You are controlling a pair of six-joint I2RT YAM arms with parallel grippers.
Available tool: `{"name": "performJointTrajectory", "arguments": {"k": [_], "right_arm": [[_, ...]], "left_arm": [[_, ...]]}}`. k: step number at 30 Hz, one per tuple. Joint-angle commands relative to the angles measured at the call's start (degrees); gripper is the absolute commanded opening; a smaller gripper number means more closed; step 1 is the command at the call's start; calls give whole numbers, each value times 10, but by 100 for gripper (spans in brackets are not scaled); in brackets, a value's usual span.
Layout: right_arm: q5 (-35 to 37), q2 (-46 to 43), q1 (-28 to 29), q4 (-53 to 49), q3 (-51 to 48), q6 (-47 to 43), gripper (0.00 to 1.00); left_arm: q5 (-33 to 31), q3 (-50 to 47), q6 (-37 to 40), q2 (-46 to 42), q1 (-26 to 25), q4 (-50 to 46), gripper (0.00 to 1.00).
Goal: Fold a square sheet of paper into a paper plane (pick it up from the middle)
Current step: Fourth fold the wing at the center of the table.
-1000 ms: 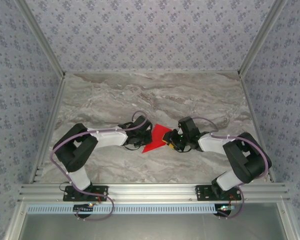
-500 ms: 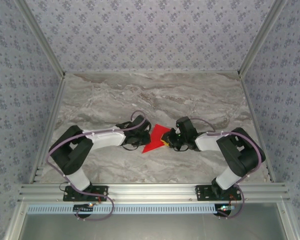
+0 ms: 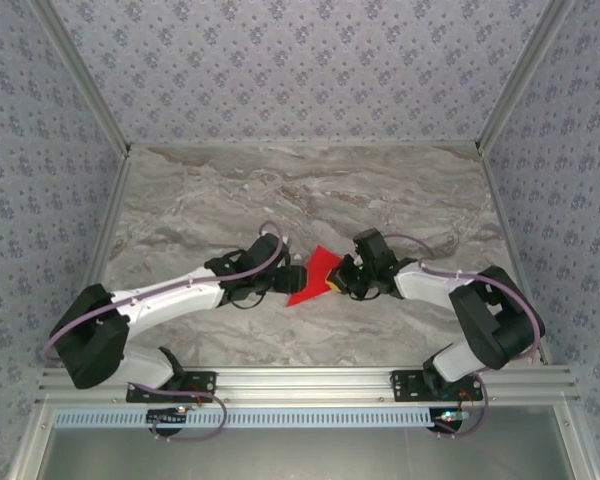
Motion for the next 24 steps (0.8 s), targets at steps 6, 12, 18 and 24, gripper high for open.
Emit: {"name": "performJointTrajectory", "arguments": {"k": [6, 12, 18, 24], "right_arm": [[40, -15, 28, -122, 86, -16, 4], [48, 7, 29, -136, 113, -4, 4], [54, 23, 26, -139, 120, 21, 3], [48, 29, 19, -147, 123, 32, 3]], "left_arm": [[-43, -48, 107, -55, -39, 79, 86], [-65, -91, 141, -59, -58, 142, 91], [-87, -110, 188, -24, -81, 204, 90], [-101, -129, 259, 13, -91, 277, 83]]}}
